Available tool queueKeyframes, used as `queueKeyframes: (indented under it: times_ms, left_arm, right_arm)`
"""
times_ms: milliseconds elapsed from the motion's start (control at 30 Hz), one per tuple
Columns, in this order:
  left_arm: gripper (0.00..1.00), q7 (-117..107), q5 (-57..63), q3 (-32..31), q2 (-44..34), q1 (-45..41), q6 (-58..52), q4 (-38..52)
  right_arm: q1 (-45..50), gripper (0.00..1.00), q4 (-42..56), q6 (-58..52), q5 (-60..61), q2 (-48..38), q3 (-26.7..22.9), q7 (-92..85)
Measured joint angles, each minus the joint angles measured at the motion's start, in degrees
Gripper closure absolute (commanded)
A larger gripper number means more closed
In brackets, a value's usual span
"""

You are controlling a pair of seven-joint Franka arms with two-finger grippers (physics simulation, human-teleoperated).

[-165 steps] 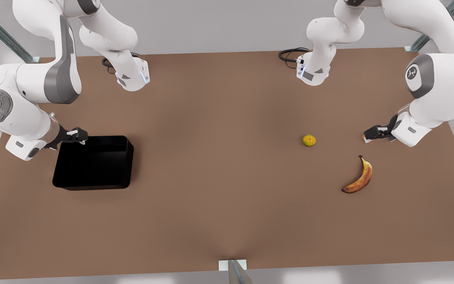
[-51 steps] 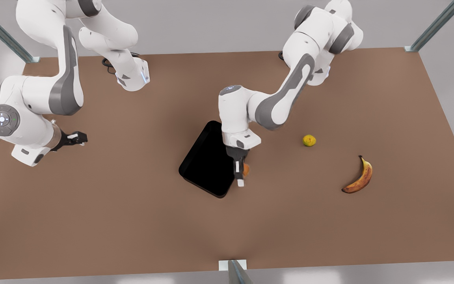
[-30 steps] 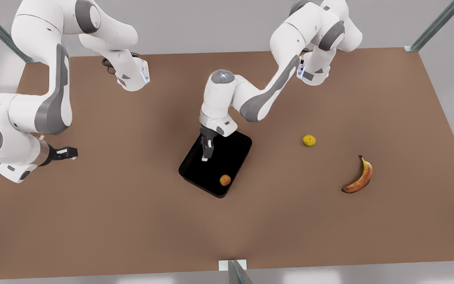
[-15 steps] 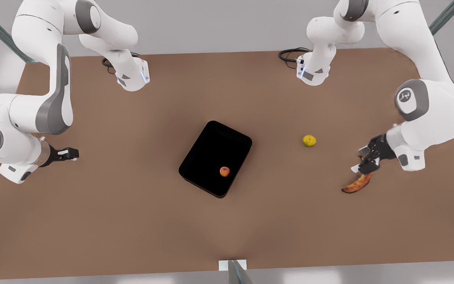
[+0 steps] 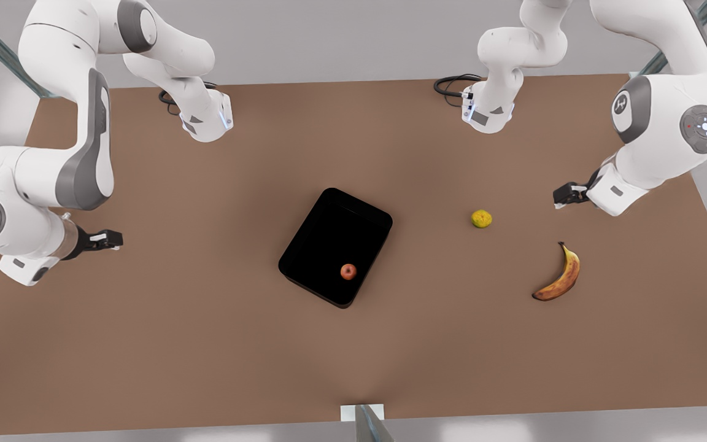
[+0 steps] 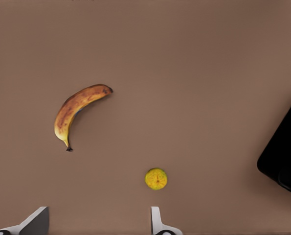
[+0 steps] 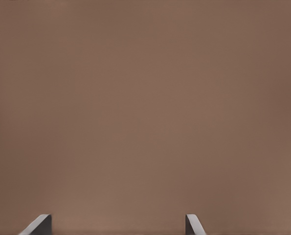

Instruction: Place the storage box in the middle with the right arm, and place the apple in the storage box with the left arm

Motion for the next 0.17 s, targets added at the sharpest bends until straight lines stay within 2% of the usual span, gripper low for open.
queueKeyframes:
  times_ms: [33, 167]
  left_arm:
    - [0.00, -0.1, 0.1, -0.1, 4.8, -0.4, -1.9, 6.1]
    - [0.00, -0.2, 0.3, -0.2, 5.6, 0.3, -2.1, 7.0]
  right_arm:
    - [-0.1, 0.00, 0.0, 0.0, 0.0, 0.0, 0.0, 0.0]
    - [0.0, 0.00, 0.0, 0.0, 0.0, 0.0, 0.0, -0.1]
